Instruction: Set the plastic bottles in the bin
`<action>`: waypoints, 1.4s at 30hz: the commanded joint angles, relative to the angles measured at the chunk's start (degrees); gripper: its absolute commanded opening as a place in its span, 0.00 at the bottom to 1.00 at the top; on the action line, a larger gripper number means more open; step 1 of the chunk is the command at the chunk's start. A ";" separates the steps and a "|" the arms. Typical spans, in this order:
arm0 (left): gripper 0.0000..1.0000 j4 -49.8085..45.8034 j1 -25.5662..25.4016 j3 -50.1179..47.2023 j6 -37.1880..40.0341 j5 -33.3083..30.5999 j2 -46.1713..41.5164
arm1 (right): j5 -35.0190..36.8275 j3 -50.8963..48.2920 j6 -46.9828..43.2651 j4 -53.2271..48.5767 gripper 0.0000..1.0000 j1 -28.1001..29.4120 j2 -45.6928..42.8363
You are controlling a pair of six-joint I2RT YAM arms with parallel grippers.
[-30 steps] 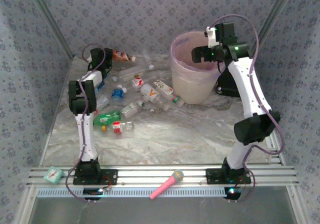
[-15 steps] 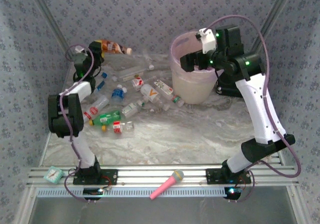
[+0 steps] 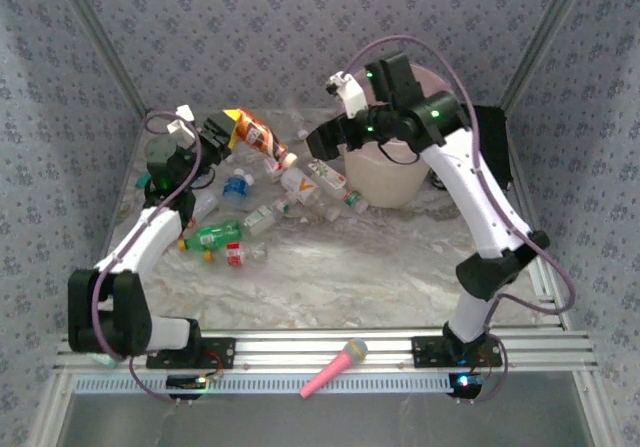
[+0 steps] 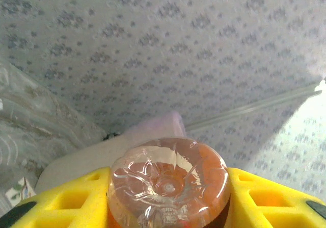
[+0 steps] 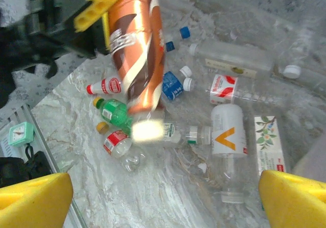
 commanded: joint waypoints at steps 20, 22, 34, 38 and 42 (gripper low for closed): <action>0.21 1.88 -7.82 3.01 3.21 6.10 5.19 | -8.27 1.40 3.11 3.94 0.87 4.11 14.34; 0.21 0.36 -8.23 3.42 4.15 5.59 4.86 | -7.91 0.95 2.91 3.93 0.85 3.90 14.70; 0.20 -5.00 -9.39 5.90 7.29 4.32 4.60 | -3.72 1.12 2.32 3.10 0.81 3.40 16.59; 0.20 -6.77 -9.56 6.37 8.44 3.98 4.59 | -3.27 1.18 1.74 2.65 0.76 3.32 16.73; 0.20 -6.52 -9.78 6.64 8.25 3.91 5.39 | -4.41 0.99 1.66 3.35 0.64 3.26 16.16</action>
